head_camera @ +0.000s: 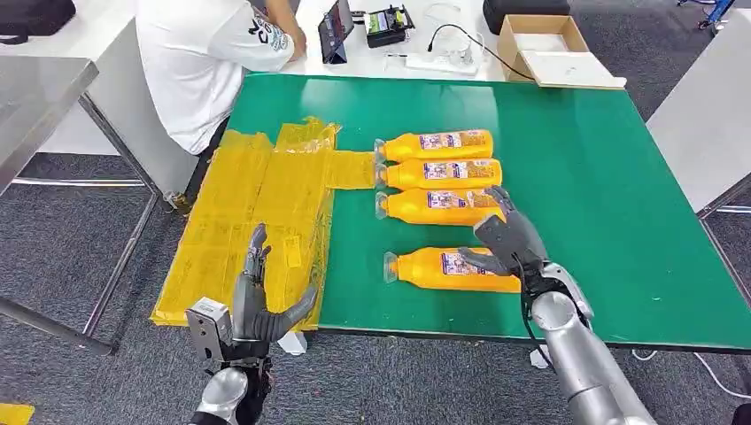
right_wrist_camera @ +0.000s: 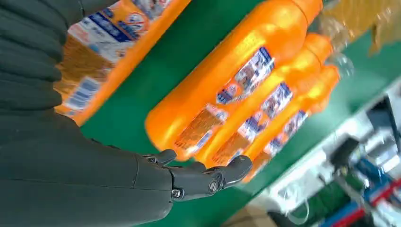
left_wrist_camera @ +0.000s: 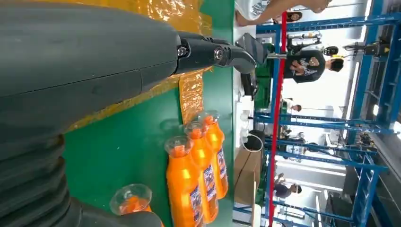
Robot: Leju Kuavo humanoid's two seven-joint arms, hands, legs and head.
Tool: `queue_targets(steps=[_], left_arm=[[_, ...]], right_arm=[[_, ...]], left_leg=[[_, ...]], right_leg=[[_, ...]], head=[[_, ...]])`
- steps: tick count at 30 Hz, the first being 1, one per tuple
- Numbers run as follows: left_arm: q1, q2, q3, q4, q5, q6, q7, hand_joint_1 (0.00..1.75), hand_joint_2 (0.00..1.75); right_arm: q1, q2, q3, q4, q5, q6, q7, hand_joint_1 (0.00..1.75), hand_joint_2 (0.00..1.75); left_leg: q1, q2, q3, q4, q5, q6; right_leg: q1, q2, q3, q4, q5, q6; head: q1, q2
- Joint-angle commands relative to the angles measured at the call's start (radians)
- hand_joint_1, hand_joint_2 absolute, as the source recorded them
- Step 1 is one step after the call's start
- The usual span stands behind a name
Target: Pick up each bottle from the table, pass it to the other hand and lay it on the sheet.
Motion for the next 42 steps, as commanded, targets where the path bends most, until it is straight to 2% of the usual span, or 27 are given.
queue_targets(steps=[1,3,7,8,11,12,13,16,17,22,24,26,30,32,33,35,38,42], left_arm=[[-0.043,0.022,0.015,0.095,-0.001,-0.006,0.002,0.0,1.75],[-0.048,0.025,0.016,0.105,-0.001,-0.007,0.002,0.0,1.75],[-0.065,0.035,0.028,0.142,-0.01,0.004,0.006,0.0,1.75],[-0.067,0.036,0.033,0.147,-0.011,0.006,0.004,0.0,1.75],[-0.076,0.037,0.043,0.171,-0.015,0.018,-0.004,0.0,1.75],[-0.079,0.036,0.046,0.179,-0.015,0.019,-0.005,0.0,1.75],[-0.08,0.037,0.048,0.184,-0.015,0.021,-0.008,0.0,1.75],[-0.083,0.036,0.054,0.195,-0.015,0.03,-0.015,0.0,1.75],[-0.078,0.035,0.062,0.191,-0.015,0.036,-0.017,0.0,1.75],[-0.079,0.034,0.108,0.213,-0.03,0.051,-0.022,0.0,1.75],[-0.079,0.034,0.109,0.213,-0.03,0.051,-0.022,0.0,1.75],[-0.079,0.033,0.108,0.213,-0.03,0.051,-0.023,0.0,1.75],[-0.079,0.032,0.108,0.212,-0.031,0.052,-0.023,0.0,1.75],[-0.079,0.03,0.114,0.215,-0.033,0.05,-0.024,0.0,1.75],[-0.08,0.03,0.114,0.217,-0.033,0.049,-0.024,0.0,1.75],[-0.08,0.028,0.114,0.216,-0.033,0.048,-0.024,0.0,1.75],[-0.074,0.029,0.114,0.21,-0.033,0.047,-0.024,0.0,1.75],[-0.065,0.031,0.115,0.198,-0.036,0.045,-0.018,0.0,1.75]], right_arm=[[-0.168,-0.027,0.156,0.247,0.001,0.033,-0.001,0.0,1.75],[-0.186,-0.04,0.191,0.272,0.001,0.073,-0.008,0.0,1.75],[-0.195,-0.05,0.249,0.28,0.008,0.066,-0.033,0.0,1.75],[-0.182,-0.049,0.26,0.253,0.0,0.058,-0.06,0.0,1.75],[-0.14,-0.058,0.269,0.15,-0.07,0.09,-0.096,0.0,1.75],[-0.131,-0.061,0.272,0.124,-0.086,0.101,-0.098,0.0,1.75],[-0.122,-0.058,0.275,0.106,-0.098,0.11,-0.1,0.0,1.75],[-0.096,-0.085,0.309,0.035,-0.087,0.105,-0.094,0.0,1.75],[-0.075,-0.095,0.333,-0.012,-0.048,0.069,-0.081,0.0,1.75],[0.035,-0.17,0.39,-0.205,-0.018,0.053,-0.045,0.0,1.75],[0.039,-0.175,0.389,-0.206,-0.018,0.053,-0.045,0.0,1.75],[0.037,-0.176,0.389,-0.208,-0.019,0.055,-0.046,0.0,1.75],[0.033,-0.176,0.387,-0.206,-0.019,0.055,-0.046,0.0,1.75],[0.055,-0.198,0.384,-0.218,-0.004,0.056,-0.024,0.0,1.75],[0.063,-0.211,0.379,-0.215,-0.005,0.056,-0.022,0.0,1.75],[0.08,-0.232,0.368,-0.201,0.016,0.038,0.002,0.0,1.75],[0.096,-0.252,0.348,-0.182,0.017,0.035,0.007,0.0,1.75],[0.108,-0.248,0.3,-0.156,0.077,0.008,0.044,0.0,1.75]], left_leg=[[-0.001,0.002,0.004,-0.001,0.0,0.002],[-0.001,0.005,0.008,-0.003,-0.001,0.003],[-0.001,0.001,0.003,-0.001,0.0,0.001],[-0.001,0.003,0.007,-0.003,-0.001,0.002],[-0.001,0.002,0.004,-0.002,-0.001,0.001],[-0.001,0.003,0.007,-0.003,-0.001,0.002],[-0.001,0.001,0.003,-0.002,-0.001,0.001],[-0.001,0.002,0.006,-0.002,-0.001,0.002],[-0.001,0.001,0.004,-0.001,-0.001,0.002],[0.0,-0.001,0.005,-0.002,-0.001,0.002],[0.0,-0.001,0.003,-0.002,-0.001,0.002],[-0.001,0.001,0.008,-0.003,-0.002,0.003],[-0.001,0.001,0.002,-0.001,-0.001,0.001],[-0.001,0.0,0.002,-0.001,-0.001,0.001],[-0.001,0.002,0.008,-0.003,-0.002,0.003],[-0.001,-0.001,0.004,-0.002,-0.001,0.002],[-0.001,-0.001,0.007,-0.003,-0.001,0.003],[-0.001,0.001,0.007,-0.003,-0.002,0.003]], right_leg=[[0.0,0.0,0.004,-0.001,0.0,-0.001],[0.0,0.002,0.007,-0.003,0.0,-0.002],[0.0,0.0,0.003,-0.001,0.0,-0.001],[0.0,0.0,0.006,-0.002,-0.001,-0.002],[0.0,0.0,0.004,-0.002,0.0,-0.002],[0.0,0.001,0.007,-0.002,-0.001,-0.003],[0.0,-0.001,0.003,-0.001,-0.001,-0.001],[0.001,0.0,0.005,-0.002,-0.001,-0.002],[0.0,-0.001,0.004,-0.001,-0.001,-0.002],[0.001,-0.003,0.006,-0.003,-0.002,-0.002],[0.0,-0.002,0.004,-0.002,-0.001,-0.001],[0.001,-0.002,0.008,-0.003,-0.002,-0.003],[0.0,0.0,0.002,-0.001,-0.001,-0.001],[0.0,-0.001,0.003,-0.001,-0.001,-0.001],[0.001,-0.001,0.008,-0.003,-0.001,-0.003],[0.0,-0.003,0.005,-0.002,-0.001,-0.002],[0.0,-0.004,0.008,-0.003,-0.002,-0.002],[0.0,-0.002,0.008,-0.003,-0.002,-0.002]], head=[[0.001,0.0],[0.0,0.0],[0.0,0.0],[0.0,0.0],[0.0,0.0],[0.0,0.0],[0.0,0.0],[0.0,0.0],[0.0,0.0],[0.0,0.0],[0.001,0.0],[0.0,0.0],[0.0,0.0],[0.0,0.0],[0.0,0.0],[0.0,0.0],[0.0,0.0],[0.0,0.0]])
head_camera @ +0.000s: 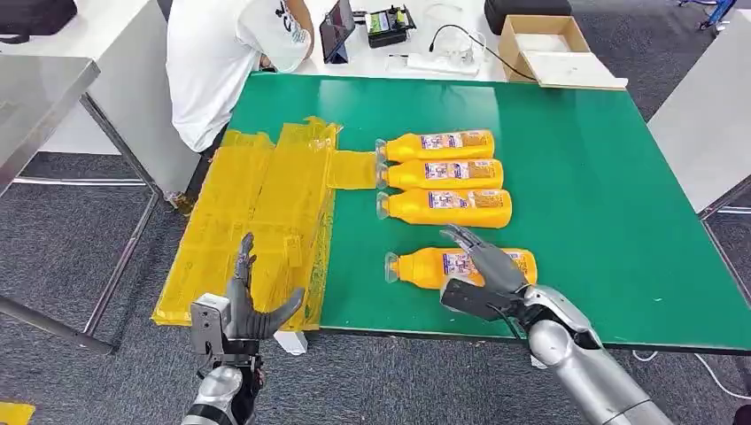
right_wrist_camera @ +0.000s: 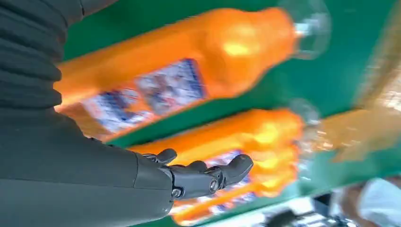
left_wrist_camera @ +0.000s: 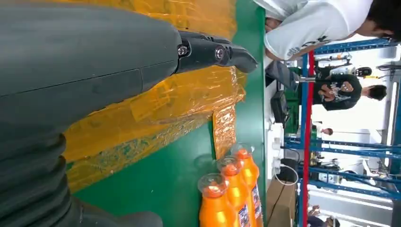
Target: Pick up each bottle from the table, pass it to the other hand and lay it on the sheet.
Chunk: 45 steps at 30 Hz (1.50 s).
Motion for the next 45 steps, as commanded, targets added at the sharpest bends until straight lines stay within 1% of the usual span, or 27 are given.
queue_targets(steps=[1,3,5,6,7,8,9,10,13,14,21,24,25,27,28,29,30,31,33,35,36,37,38,39,41,44,45], left_arm=[[-0.014,0.014,0.027,0.039,-0.007,-0.008,0.009,0.0,1.75],[-0.009,0.013,0.027,0.033,-0.007,-0.01,0.016,0.0,1.75],[-0.006,0.012,0.026,0.029,-0.007,-0.01,0.017,0.0,1.75],[-0.006,0.012,0.026,0.029,-0.007,-0.01,0.017,0.0,1.75],[-0.002,0.014,0.022,0.022,-0.007,-0.012,0.022,0.0,1.75],[-0.001,0.015,0.022,0.021,-0.006,-0.012,0.025,0.0,1.75],[0.0,0.016,0.023,0.02,-0.006,-0.011,0.028,0.0,1.75],[0.001,0.017,0.023,0.02,-0.006,-0.011,0.028,0.0,1.75],[0.001,0.018,0.024,0.02,-0.006,-0.011,0.028,0.0,1.75],[0.001,0.018,0.024,0.02,-0.006,-0.011,0.028,0.0,1.75],[0.001,0.018,0.024,0.02,-0.006,-0.011,0.028,0.0,1.75],[0.001,0.019,0.023,0.02,-0.006,-0.014,0.029,0.0,1.75],[0.002,0.019,0.023,0.016,-0.005,-0.015,0.029,0.0,1.75],[0.004,0.018,0.023,0.01,-0.005,-0.015,0.031,0.0,1.75],[0.003,0.018,0.023,0.009,-0.005,-0.015,0.031,0.0,1.75],[0.004,0.019,0.02,0.007,-0.004,-0.017,0.033,0.0,1.75],[0.004,0.019,0.02,0.009,-0.004,-0.017,0.034,0.0,1.75],[0.002,0.02,0.018,0.014,-0.004,-0.018,0.034,0.0,1.75],[-0.001,0.021,0.017,0.02,-0.003,-0.019,0.035,0.0,1.75],[-0.004,0.023,0.017,0.025,-0.002,-0.02,0.035,0.0,1.75],[-0.007,0.024,0.017,0.032,-0.001,-0.021,0.035,0.0,1.75],[-0.008,0.024,0.016,0.034,0.0,-0.022,0.035,0.0,1.75],[-0.01,0.024,0.016,0.038,0.001,-0.023,0.035,0.0,1.75],[-0.012,0.023,0.015,0.041,0.002,-0.024,0.035,0.0,1.75],[-0.016,0.023,0.012,0.045,0.004,-0.027,0.034,0.0,1.75],[-0.02,0.023,0.006,0.052,0.007,-0.028,0.034,0.0,1.75],[-0.021,0.023,0.006,0.054,0.008,-0.026,0.033,0.0,1.75]], right_arm=[[0.022,-0.039,-0.056,0.059,0.085,-0.038,0.054,0.0,1.75],[0.013,-0.033,-0.071,0.098,0.173,-0.083,0.099,0.0,1.75],[0.01,-0.029,-0.079,0.115,0.186,-0.089,0.107,0.0,1.75],[0.01,-0.029,-0.079,0.115,0.186,-0.089,0.107,0.0,1.75],[0.008,-0.014,-0.106,0.149,0.19,-0.087,0.106,0.0,1.75],[0.008,-0.011,-0.119,0.163,0.207,-0.097,0.11,0.0,1.75],[0.01,-0.008,-0.13,0.176,0.223,-0.105,0.112,0.0,1.75],[0.01,-0.009,-0.13,0.177,0.222,-0.105,0.112,0.0,1.75],[0.011,-0.01,-0.131,0.179,0.222,-0.105,0.112,0.0,1.75],[0.011,-0.01,-0.131,0.179,0.222,-0.105,0.112,0.0,1.75],[0.01,-0.007,-0.131,0.179,0.222,-0.105,0.112,0.0,1.75],[0.001,0.004,-0.149,0.214,0.241,-0.114,0.116,0.0,1.75],[-0.006,0.011,-0.157,0.23,0.252,-0.124,0.117,0.0,1.75],[-0.021,0.021,-0.166,0.258,0.282,-0.137,0.117,0.0,1.75],[-0.023,0.021,-0.167,0.259,0.282,-0.137,0.117,0.0,1.75],[-0.042,0.031,-0.171,0.296,0.285,-0.135,0.117,0.0,1.75],[-0.049,0.036,-0.175,0.315,0.28,-0.122,0.114,0.0,1.75],[-0.057,0.039,-0.174,0.339,0.276,-0.106,0.107,0.0,1.75],[-0.069,0.041,-0.167,0.369,0.271,-0.091,0.094,0.0,1.75],[-0.078,0.039,-0.164,0.384,0.26,-0.077,0.079,0.0,1.75],[-0.091,0.039,-0.155,0.397,0.254,-0.063,0.069,0.0,1.75],[-0.097,0.038,-0.151,0.403,0.251,-0.057,0.066,0.0,1.75],[-0.109,0.039,-0.143,0.413,0.249,-0.054,0.063,0.0,1.75],[-0.119,0.041,-0.138,0.421,0.248,-0.052,0.061,0.0,1.75],[-0.14,0.047,-0.126,0.43,0.232,-0.05,0.023,0.0,1.75],[-0.169,0.054,-0.099,0.442,0.236,-0.048,0.013,0.0,1.75],[-0.176,0.054,-0.094,0.446,0.235,-0.045,0.011,0.0,1.75]], left_leg=[[-0.001,0.001,0.005,-0.002,-0.001,0.002],[-0.001,0.002,0.008,-0.003,-0.002,0.003],[0.0,0.002,0.003,-0.001,-0.001,0.001],[-0.001,0.003,0.007,-0.003,-0.001,0.002],[0.0,0.002,0.004,-0.001,-0.001,0.002],[-0.001,0.003,0.007,-0.003,-0.001,0.003],[0.0,0.002,0.003,-0.001,-0.001,0.001],[0.0,0.003,0.008,-0.003,-0.001,0.003],[0.0,0.001,0.002,-0.001,0.0,0.001],[0.0,0.003,0.006,-0.002,-0.001,0.002],[0.0,0.003,0.005,-0.002,-0.001,0.002],[0.0,0.004,0.007,-0.003,-0.001,0.002],[0.0,0.003,0.004,-0.002,-0.001,0.002],[-0.001,0.005,0.007,-0.003,-0.001,0.002],[0.0,0.004,0.005,-0.002,-0.001,0.002],[-0.001,0.005,0.007,-0.002,-0.002,0.002],[0.0,0.004,0.003,-0.001,-0.001,0.002],[-0.001,0.006,0.006,-0.002,-0.002,0.002],[0.0,0.003,0.003,-0.001,-0.001,0.001],[-0.001,0.006,0.009,-0.004,-0.002,0.003],[0.0,0.003,0.002,-0.001,-0.001,0.001],[-0.001,0.005,0.006,-0.002,-0.001,0.002],[-0.001,0.006,0.008,-0.003,-0.002,0.002],[-0.001,0.005,0.005,-0.002,-0.001,0.002],[-0.001,0.006,0.007,-0.002,-0.002,0.002],[-0.001,0.005,0.004,-0.001,-0.001,0.002],[-0.001,0.007,0.006,-0.002,-0.001,0.002]], right_leg=[[0.0,-0.001,0.005,-0.001,-0.001,-0.002],[0.001,-0.001,0.008,-0.003,-0.001,-0.003],[0.0,0.0,0.003,-0.001,0.0,-0.001],[0.001,0.0,0.007,-0.003,-0.001,-0.002],[0.0,0.0,0.004,-0.002,0.0,-0.001],[0.001,0.0,0.007,-0.003,-0.001,-0.002],[0.0,0.0,0.003,-0.002,0.0,-0.001],[0.001,0.0,0.007,-0.003,-0.001,-0.002],[0.0,0.0,0.002,-0.001,0.0,-0.001],[0.001,0.0,0.006,-0.003,-0.001,-0.002],[0.001,0.001,0.004,-0.002,-0.001,-0.002],[0.001,0.001,0.006,-0.003,-0.001,-0.002],[0.001,0.001,0.004,-0.002,0.0,-0.002],[0.001,0.002,0.006,-0.003,0.0,-0.002],[0.0,0.002,0.004,-0.002,0.0,-0.002],[0.001,0.002,0.006,-0.003,0.0,-0.002],[0.0,0.002,0.003,-0.001,0.0,-0.002],[0.0,0.003,0.005,-0.002,0.0,-0.002],[0.0,0.002,0.002,-0.001,0.0,-0.001],[0.001,0.003,0.008,-0.004,0.0,-0.003],[0.0,0.001,0.002,-0.001,0.0,-0.001],[0.0,0.002,0.005,-0.002,0.0,-0.002],[0.0,0.003,0.007,-0.003,0.0,-0.003],[0.0,0.002,0.004,-0.002,0.0,-0.002],[0.0,0.003,0.005,-0.002,0.0,-0.002],[0.0,0.002,0.003,-0.001,0.0,-0.002],[0.0,0.004,0.005,-0.002,0.0,-0.002]], head=[[0.0,0.0],[0.0,0.0],[0.0,0.0],[0.0,0.0],[0.0,0.0],[0.0,0.0],[0.0,0.0],[0.0,0.0],[0.0,0.0],[0.0,0.0],[0.0,0.0],[0.0,0.0],[0.0,0.0],[0.0,0.0],[0.0,0.0],[0.0,0.0],[0.0,0.0],[0.0,0.0],[0.0,0.0],[0.0,0.0],[0.0,0.0],[0.0,0.0],[0.0,0.0],[0.0,0.0],[0.0,0.0],[0.0,0.0],[0.0,0.0]])
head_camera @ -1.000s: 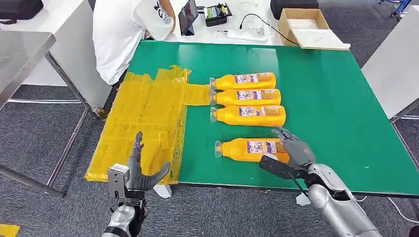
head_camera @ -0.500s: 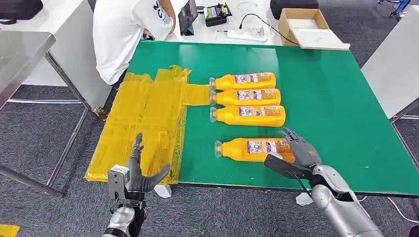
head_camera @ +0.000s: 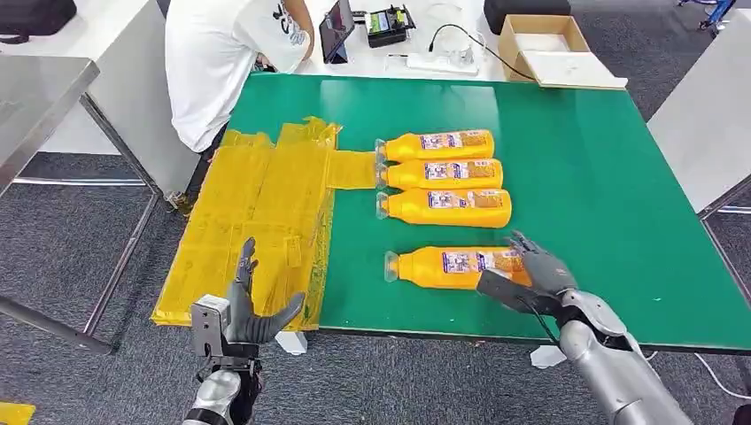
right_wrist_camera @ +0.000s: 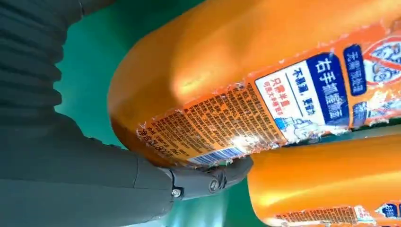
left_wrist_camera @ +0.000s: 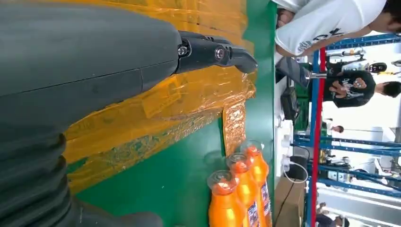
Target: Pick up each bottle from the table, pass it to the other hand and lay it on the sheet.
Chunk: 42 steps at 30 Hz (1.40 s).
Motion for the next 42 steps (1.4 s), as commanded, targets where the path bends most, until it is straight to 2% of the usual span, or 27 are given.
queue_targets(steps=[1,6,14,16,18,20,24,32,37,38,39,42], left_arm=[[-0.038,0.023,-0.001,0.066,0.008,-0.005,0.002,0.0,1.75],[-0.047,0.025,-0.004,0.08,0.013,-0.008,0.0,0.0,1.75],[-0.051,0.025,-0.007,0.087,0.021,-0.011,-0.004,0.0,1.75],[-0.052,0.026,-0.008,0.09,0.022,-0.012,-0.004,0.0,1.75],[-0.056,0.027,-0.008,0.098,0.025,-0.013,-0.005,0.0,1.75],[-0.063,0.028,-0.01,0.111,0.028,-0.015,-0.007,0.0,1.75],[-0.066,0.029,-0.011,0.116,0.03,-0.015,-0.008,0.0,1.75],[-0.09,0.02,-0.014,0.162,0.046,-0.02,-0.026,0.0,1.75],[-0.092,0.017,-0.015,0.165,0.048,-0.02,-0.028,0.0,1.75],[-0.092,0.017,-0.015,0.165,0.048,-0.02,-0.028,0.0,1.75],[-0.092,0.017,-0.015,0.165,0.048,-0.02,-0.028,0.0,1.75],[-0.092,0.017,-0.014,0.164,0.05,-0.02,-0.029,0.0,1.75]], right_arm=[[-0.138,0.045,0.078,0.159,-0.014,0.02,-0.042,0.0,1.75],[-0.184,0.06,0.11,0.203,-0.032,0.033,-0.074,0.0,1.75],[-0.223,0.066,0.151,0.22,-0.043,0.045,-0.09,0.0,1.75],[-0.229,0.063,0.161,0.225,-0.053,0.063,-0.096,0.0,1.75],[-0.238,0.054,0.178,0.236,-0.065,0.084,-0.101,0.0,1.75],[-0.254,0.041,0.209,0.259,-0.091,0.135,-0.106,0.0,1.75],[-0.26,0.035,0.222,0.272,-0.099,0.149,-0.107,0.0,1.75],[-0.356,-0.03,0.343,0.336,-0.135,0.334,-0.086,0.0,1.75],[-0.36,-0.038,0.352,0.326,-0.146,0.34,-0.086,0.0,1.75],[-0.36,-0.038,0.352,0.326,-0.146,0.34,-0.086,0.0,1.75],[-0.36,-0.038,0.352,0.326,-0.146,0.34,-0.086,0.0,1.75],[-0.359,-0.04,0.359,0.321,-0.152,0.338,-0.08,0.03,1.75]], left_leg=[[-0.001,0.005,0.004,-0.001,-0.001,0.001],[-0.001,0.006,0.008,-0.003,-0.002,0.002],[-0.001,0.004,0.004,-0.001,-0.001,0.001],[-0.001,0.005,0.008,-0.002,-0.002,0.002],[-0.001,0.002,0.003,-0.001,0.0,0.001],[-0.001,0.004,0.007,-0.002,-0.001,0.003],[-0.001,0.003,0.006,-0.002,-0.001,0.002],[-0.001,0.001,0.004,-0.001,0.0,0.002],[-0.001,0.002,0.004,0.0,-0.001,0.002],[-0.001,0.003,0.01,-0.003,-0.001,0.004],[-0.001,0.003,0.005,-0.001,-0.001,0.002],[-0.001,0.002,0.005,-0.001,-0.001,0.002]], right_leg=[[0.0,0.003,0.002,-0.001,0.0,-0.002],[0.001,0.003,0.006,-0.002,0.0,-0.003],[0.0,0.002,0.003,-0.001,0.0,-0.002],[0.0,0.002,0.006,-0.002,-0.001,-0.003],[0.0,0.001,0.002,-0.001,0.0,-0.001],[0.0,0.001,0.006,-0.002,-0.001,-0.003],[0.0,0.0,0.005,-0.002,-0.001,-0.002],[0.0,-0.001,0.003,-0.001,0.0,-0.002],[0.0,0.0,0.004,-0.001,-0.001,-0.002],[0.0,-0.001,0.009,-0.003,-0.001,-0.003],[0.0,0.001,0.004,-0.001,-0.001,-0.002],[0.0,0.0,0.005,-0.001,-0.001,-0.002]], head=[[0.0,0.0],[0.0,0.0],[0.0,0.0],[0.0,0.0],[0.0,0.0],[0.0,0.0],[0.0,0.0],[0.0,0.0],[0.0,0.0],[0.0,0.0],[0.0,0.0],[0.0,0.0]])
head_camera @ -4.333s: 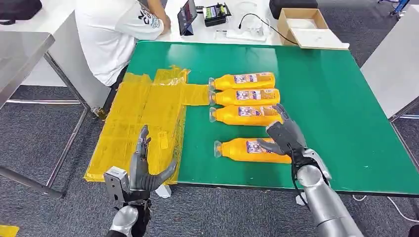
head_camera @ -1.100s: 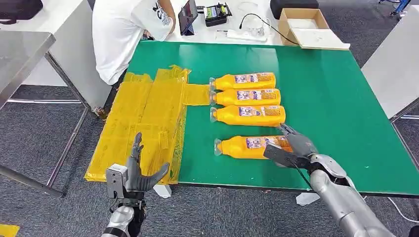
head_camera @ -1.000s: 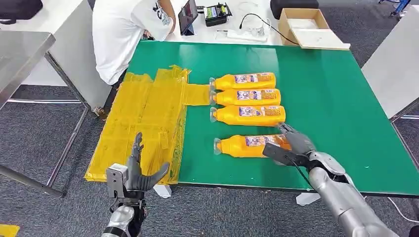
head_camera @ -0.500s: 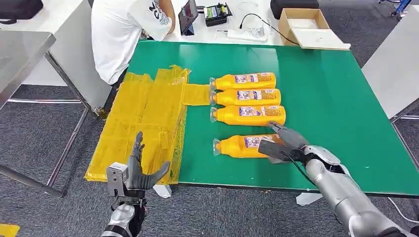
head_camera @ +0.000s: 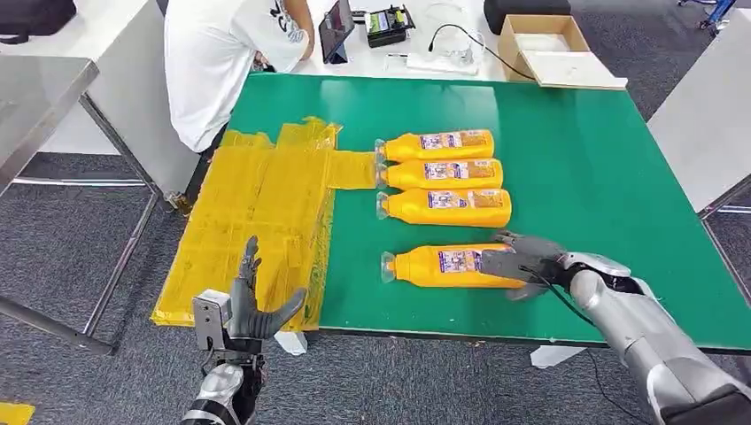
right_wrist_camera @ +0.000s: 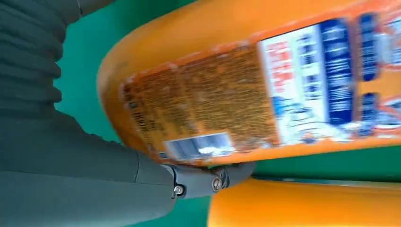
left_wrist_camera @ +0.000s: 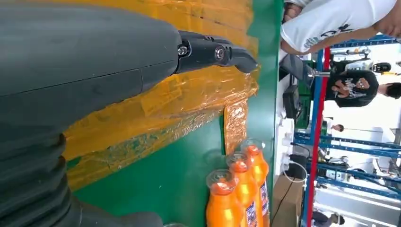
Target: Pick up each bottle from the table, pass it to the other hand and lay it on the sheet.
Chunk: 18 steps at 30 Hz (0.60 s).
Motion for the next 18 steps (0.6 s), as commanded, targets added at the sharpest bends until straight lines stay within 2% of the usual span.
queue_targets(steps=[1,2,3,5,7,8,10,18], left_arm=[[-0.039,0.013,-0.017,0.074,0.008,-0.004,-0.004,0.0,1.75],[-0.039,0.012,-0.017,0.074,0.009,-0.005,-0.005,0.0,1.75],[-0.039,0.011,-0.016,0.074,0.011,-0.005,-0.007,0.0,1.75],[-0.038,0.009,-0.017,0.069,0.015,-0.007,-0.008,0.0,1.75],[-0.034,0.008,-0.018,0.062,0.017,-0.01,-0.01,0.0,1.75],[-0.032,0.008,-0.018,0.058,0.018,-0.01,-0.01,0.0,1.75],[-0.027,0.008,-0.017,0.048,0.019,-0.011,-0.01,0.0,1.75],[-0.022,0.006,-0.018,0.038,0.019,-0.014,-0.008,0.0,1.75]], right_arm=[[-0.06,-0.014,0.096,0.055,-0.016,0.008,0.015,0.24,1.75],[-0.062,-0.021,0.103,0.046,-0.025,0.011,0.019,0.7,1.75],[-0.061,-0.03,0.117,0.032,-0.033,0.007,0.02,1.31,1.75],[-0.053,-0.041,0.136,0.007,-0.054,-0.014,0.026,1.4,1.75],[-0.034,-0.047,0.145,-0.017,-0.075,-0.056,0.034,1.48,1.75],[-0.018,-0.047,0.137,-0.029,-0.082,-0.085,0.036,1.59,1.75],[0.01,-0.05,0.129,-0.052,-0.086,-0.126,0.04,1.59,1.75],[0.06,-0.033,0.103,-0.077,-0.079,-0.199,0.055,1.64,1.75]], left_leg=[[-0.001,0.001,0.003,-0.001,-0.001,0.001],[-0.001,0.001,0.003,-0.001,-0.001,0.001],[-0.001,0.003,0.009,-0.003,-0.002,0.003],[-0.001,0.001,0.002,-0.001,0.0,0.001],[0.0,0.001,0.002,-0.001,-0.001,0.001],[-0.001,0.003,0.009,-0.003,-0.002,0.003],[0.0,0.001,0.003,-0.001,-0.001,0.001],[0.0,0.002,0.004,-0.001,-0.001,0.001]], right_leg=[[0.0,0.0,0.002,0.0,-0.001,-0.001],[0.0,-0.001,0.002,0.0,-0.001,-0.001],[0.001,-0.001,0.009,-0.003,-0.002,-0.003],[0.0,0.0,0.001,0.0,0.0,-0.001],[0.0,0.0,0.002,-0.001,0.0,-0.001],[0.001,-0.001,0.008,-0.003,-0.001,-0.003],[0.0,0.0,0.003,-0.001,0.0,-0.001],[0.001,0.0,0.004,-0.002,-0.001,-0.002]], head=[[-0.001,0.0],[0.0,0.0],[-0.001,0.0],[-0.001,0.0],[-0.001,0.0],[0.0,0.0],[-0.001,0.0],[-0.001,0.0]])
